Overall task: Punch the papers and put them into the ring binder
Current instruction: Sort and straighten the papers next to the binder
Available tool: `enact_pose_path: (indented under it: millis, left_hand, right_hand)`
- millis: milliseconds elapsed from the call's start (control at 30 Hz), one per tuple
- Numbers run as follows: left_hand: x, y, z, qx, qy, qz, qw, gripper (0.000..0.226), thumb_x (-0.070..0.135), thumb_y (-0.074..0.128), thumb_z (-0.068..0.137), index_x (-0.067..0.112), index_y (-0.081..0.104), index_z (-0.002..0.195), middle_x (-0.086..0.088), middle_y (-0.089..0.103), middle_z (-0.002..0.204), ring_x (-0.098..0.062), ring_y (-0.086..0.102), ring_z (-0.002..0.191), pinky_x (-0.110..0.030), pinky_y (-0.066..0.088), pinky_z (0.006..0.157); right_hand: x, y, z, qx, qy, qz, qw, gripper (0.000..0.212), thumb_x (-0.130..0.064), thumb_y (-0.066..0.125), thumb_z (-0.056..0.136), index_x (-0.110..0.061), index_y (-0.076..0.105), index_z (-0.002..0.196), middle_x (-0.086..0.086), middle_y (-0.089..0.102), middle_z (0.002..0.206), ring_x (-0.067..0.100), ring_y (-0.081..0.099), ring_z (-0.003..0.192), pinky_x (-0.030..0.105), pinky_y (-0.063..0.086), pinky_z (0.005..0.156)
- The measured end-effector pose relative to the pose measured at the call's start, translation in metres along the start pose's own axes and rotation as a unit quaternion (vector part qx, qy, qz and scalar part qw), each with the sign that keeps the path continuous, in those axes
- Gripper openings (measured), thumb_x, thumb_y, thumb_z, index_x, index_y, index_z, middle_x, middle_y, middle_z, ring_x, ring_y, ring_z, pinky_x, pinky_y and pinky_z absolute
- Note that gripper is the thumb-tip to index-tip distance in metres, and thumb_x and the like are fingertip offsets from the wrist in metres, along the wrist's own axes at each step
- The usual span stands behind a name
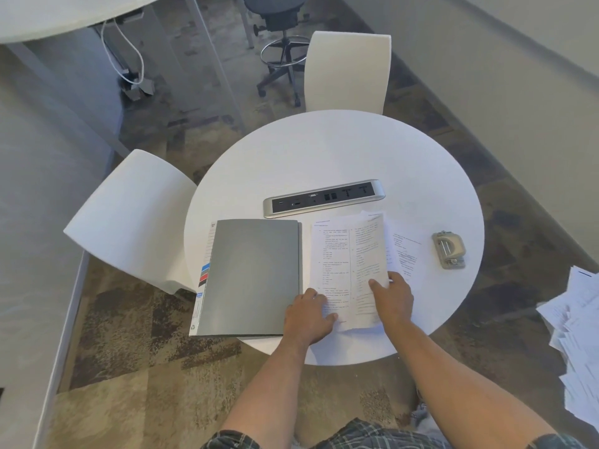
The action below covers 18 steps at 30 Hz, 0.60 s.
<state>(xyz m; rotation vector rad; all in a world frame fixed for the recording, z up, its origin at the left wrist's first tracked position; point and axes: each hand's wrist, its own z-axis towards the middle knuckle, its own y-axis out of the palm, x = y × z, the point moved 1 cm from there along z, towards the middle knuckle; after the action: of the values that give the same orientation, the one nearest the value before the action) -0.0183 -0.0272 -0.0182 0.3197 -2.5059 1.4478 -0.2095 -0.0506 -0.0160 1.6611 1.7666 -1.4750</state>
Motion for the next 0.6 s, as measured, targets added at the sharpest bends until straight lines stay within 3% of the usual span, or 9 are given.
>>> enact_pose_path:
  millis: [100,200,267,400,500,600]
  left_hand:
    - [0.002,-0.002,0.001,0.034,-0.033,-0.100,0.994,0.066,0.054,0.054,0.095,0.020,0.042,0.151,0.001,0.043,0.153,-0.022,0.045,0.138,-0.038,0.040,0.110]
    - [0.009,-0.007,0.005,0.068,-0.076,-0.204,0.974,0.065,0.054,0.056,0.095,0.018,0.044,0.148,-0.002,0.050,0.147,-0.024,0.049,0.136,-0.037,0.041,0.108]
    - [0.014,-0.014,0.007,0.080,-0.102,-0.267,0.955,0.062,0.054,0.054,0.097,0.015,0.048,0.145,-0.006,0.054,0.145,-0.026,0.051,0.134,-0.034,0.041,0.104]
    - [0.021,-0.027,0.011,0.058,-0.158,-0.400,0.901,0.058,0.050,0.052,0.101,0.008,0.050,0.142,-0.001,0.057,0.133,-0.023,0.055,0.116,-0.026,0.036,0.088]
    - [0.017,-0.030,0.017,0.058,-0.200,-0.488,0.848,0.069,0.051,0.061,0.096,0.000,0.049,0.141,-0.004,0.058,0.134,-0.029,0.056,0.128,-0.032,0.041,0.096]
    - [0.008,-0.027,0.020,0.090,-0.221,-0.537,0.809,0.074,0.041,0.076,0.087,-0.006,0.050,0.138,-0.020,0.060,0.138,-0.035,0.061,0.123,-0.039,0.047,0.100]
  right_hand:
    - [-0.005,-0.008,0.004,-0.009,-0.040,0.002,0.999,0.021,-0.029,0.062,0.098,-0.024,0.064,0.118,-0.004,0.072,0.107,0.018,0.069,0.087,0.030,0.055,0.068]
    - [-0.008,-0.015,0.010,-0.047,-0.058,0.089,0.993,0.017,-0.025,0.066,0.096,-0.021,0.069,0.113,-0.004,0.076,0.098,0.019,0.074,0.090,0.037,0.061,0.074]
    - [-0.013,-0.019,0.010,-0.074,-0.062,0.173,0.980,0.017,-0.019,0.070,0.095,-0.015,0.072,0.111,-0.001,0.078,0.100,0.017,0.075,0.090,0.034,0.061,0.076]
    - [-0.021,-0.029,0.007,-0.148,-0.046,0.266,0.951,0.018,-0.010,0.072,0.092,-0.008,0.072,0.110,0.004,0.079,0.101,0.012,0.074,0.084,0.020,0.055,0.065]
    - [-0.016,-0.035,0.009,-0.181,-0.033,0.277,0.943,0.024,-0.012,0.072,0.092,-0.009,0.072,0.115,0.006,0.078,0.107,0.020,0.074,0.092,0.032,0.057,0.075]
    - [-0.010,-0.038,0.011,-0.184,-0.023,0.286,0.940,0.024,-0.011,0.074,0.090,-0.008,0.073,0.114,0.007,0.079,0.105,0.020,0.075,0.092,0.029,0.058,0.073]
